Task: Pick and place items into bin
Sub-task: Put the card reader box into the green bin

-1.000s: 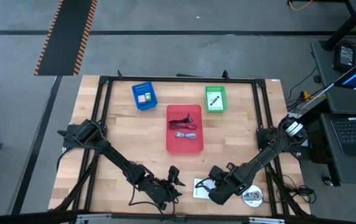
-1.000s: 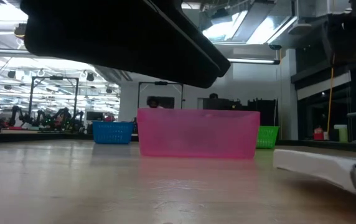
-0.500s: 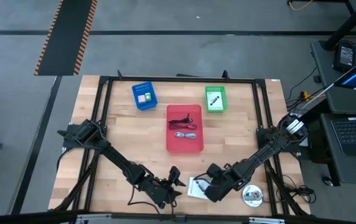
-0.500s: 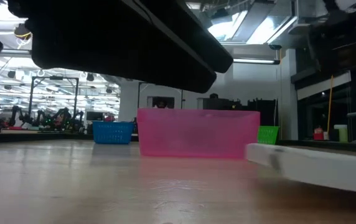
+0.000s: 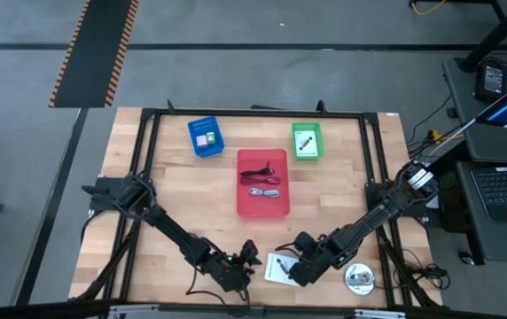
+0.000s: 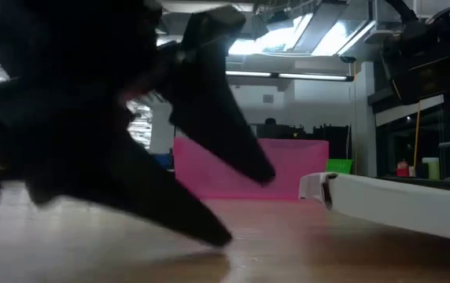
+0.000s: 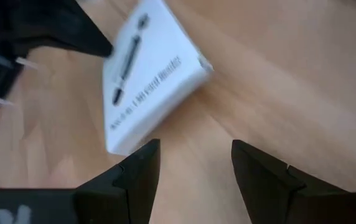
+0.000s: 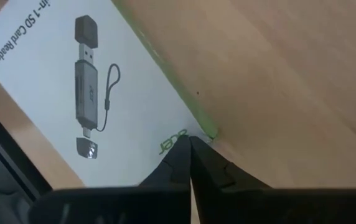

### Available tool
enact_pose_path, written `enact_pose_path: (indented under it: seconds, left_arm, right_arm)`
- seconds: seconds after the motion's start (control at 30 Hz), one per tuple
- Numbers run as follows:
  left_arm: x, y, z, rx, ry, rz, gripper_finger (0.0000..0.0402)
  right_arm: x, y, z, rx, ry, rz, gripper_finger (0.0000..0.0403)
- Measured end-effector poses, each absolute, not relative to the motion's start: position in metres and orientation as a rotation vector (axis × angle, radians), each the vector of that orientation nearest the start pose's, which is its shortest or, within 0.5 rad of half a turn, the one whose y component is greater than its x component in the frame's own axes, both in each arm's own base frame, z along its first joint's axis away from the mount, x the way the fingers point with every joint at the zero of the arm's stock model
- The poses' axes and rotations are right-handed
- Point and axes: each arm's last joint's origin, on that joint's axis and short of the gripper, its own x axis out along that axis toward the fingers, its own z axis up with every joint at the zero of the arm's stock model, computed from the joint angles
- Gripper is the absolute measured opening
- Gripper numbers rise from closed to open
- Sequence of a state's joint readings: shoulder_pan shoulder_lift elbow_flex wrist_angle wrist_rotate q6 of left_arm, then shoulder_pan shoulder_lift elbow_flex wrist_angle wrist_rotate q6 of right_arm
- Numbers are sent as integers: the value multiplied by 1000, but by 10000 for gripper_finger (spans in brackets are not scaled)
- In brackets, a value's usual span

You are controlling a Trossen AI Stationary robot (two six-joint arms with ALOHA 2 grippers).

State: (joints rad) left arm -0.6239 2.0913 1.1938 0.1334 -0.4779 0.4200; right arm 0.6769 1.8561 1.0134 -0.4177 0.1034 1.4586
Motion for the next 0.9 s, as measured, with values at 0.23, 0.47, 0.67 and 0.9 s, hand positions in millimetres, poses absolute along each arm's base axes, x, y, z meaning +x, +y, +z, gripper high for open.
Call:
enact_pose_path:
  seconds: [0.23,0.47,0.67,0.9]
  left_arm:
    - [354,-235,107,901,571,-178,194]
    - [358,-233,107,912,542,-223,194]
    - [365,-226,108,882,513,-203,191]
    - [370,-220,108,874,503,-252,189]
  right_arm:
    - [260,205,122,773,1231,-425,0]
    - [260,205,122,774,1230,-424,0]
    - [261,206,122,780,1225,-417,0]
    - [261,206,122,779,1225,-415,0]
